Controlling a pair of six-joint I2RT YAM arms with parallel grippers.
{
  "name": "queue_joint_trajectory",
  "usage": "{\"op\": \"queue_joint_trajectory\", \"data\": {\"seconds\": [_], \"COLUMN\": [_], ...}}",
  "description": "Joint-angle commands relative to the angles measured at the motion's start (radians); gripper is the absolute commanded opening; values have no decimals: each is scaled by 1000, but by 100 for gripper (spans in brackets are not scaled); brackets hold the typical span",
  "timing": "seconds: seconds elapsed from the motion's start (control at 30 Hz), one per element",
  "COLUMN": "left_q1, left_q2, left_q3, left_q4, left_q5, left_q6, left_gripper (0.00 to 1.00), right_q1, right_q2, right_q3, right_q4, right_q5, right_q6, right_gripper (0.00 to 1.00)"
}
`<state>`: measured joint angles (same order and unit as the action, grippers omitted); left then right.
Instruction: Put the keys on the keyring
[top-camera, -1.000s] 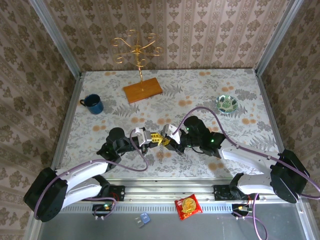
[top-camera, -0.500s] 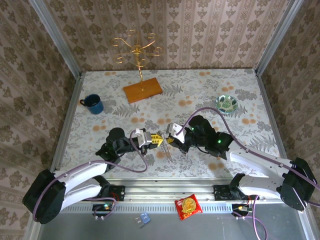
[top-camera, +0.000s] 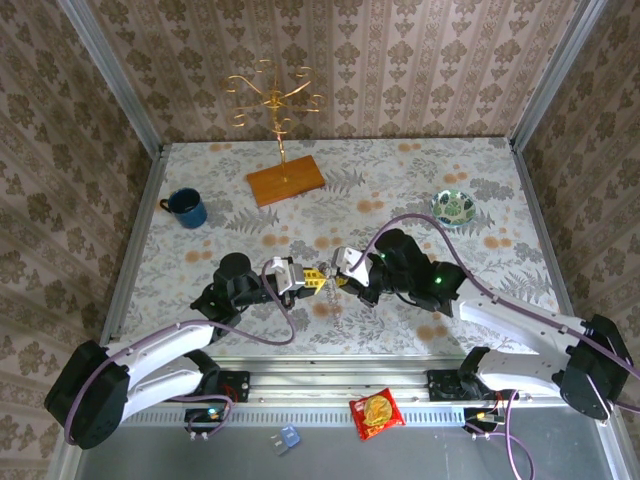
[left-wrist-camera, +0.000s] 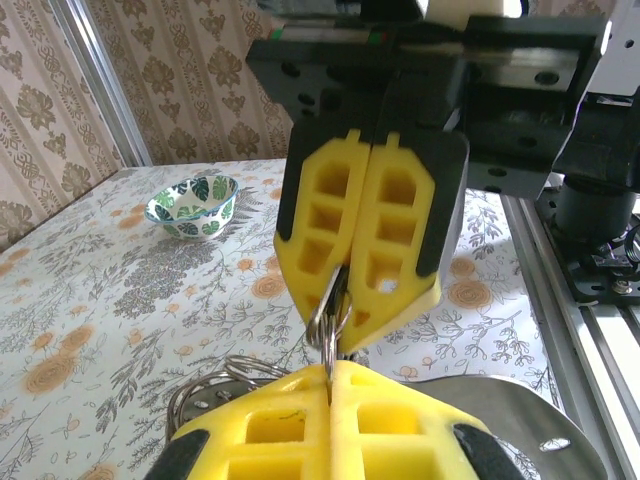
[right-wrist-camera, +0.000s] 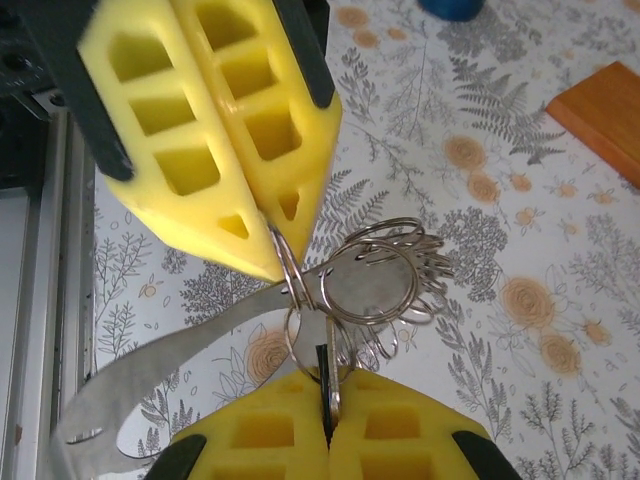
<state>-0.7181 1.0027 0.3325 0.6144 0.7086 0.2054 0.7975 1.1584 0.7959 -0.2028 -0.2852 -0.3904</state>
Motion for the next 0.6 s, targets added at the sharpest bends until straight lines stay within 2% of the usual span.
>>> {"op": "queue_joint_trajectory", "data": {"seconds": [0.0,0.27,0.57], "left_q1": [8,10,10], "left_q2": [-6,-2,-9], "left_q3": [22,19,23], "left_q4": [62,56,-19], "left_q5": [28,16,-7], "left_q6": [-10,-3,34], "left_gripper": [0,0,0], "right_q1": [18,38,37], "right_q2": [49,79,-14], "right_q3": [47,62,56], "right_q4": [-46,1,-13], "right_q5": [-22,-35,169], "right_q6": [1,16,-58], "right_gripper": [0,0,0]}}
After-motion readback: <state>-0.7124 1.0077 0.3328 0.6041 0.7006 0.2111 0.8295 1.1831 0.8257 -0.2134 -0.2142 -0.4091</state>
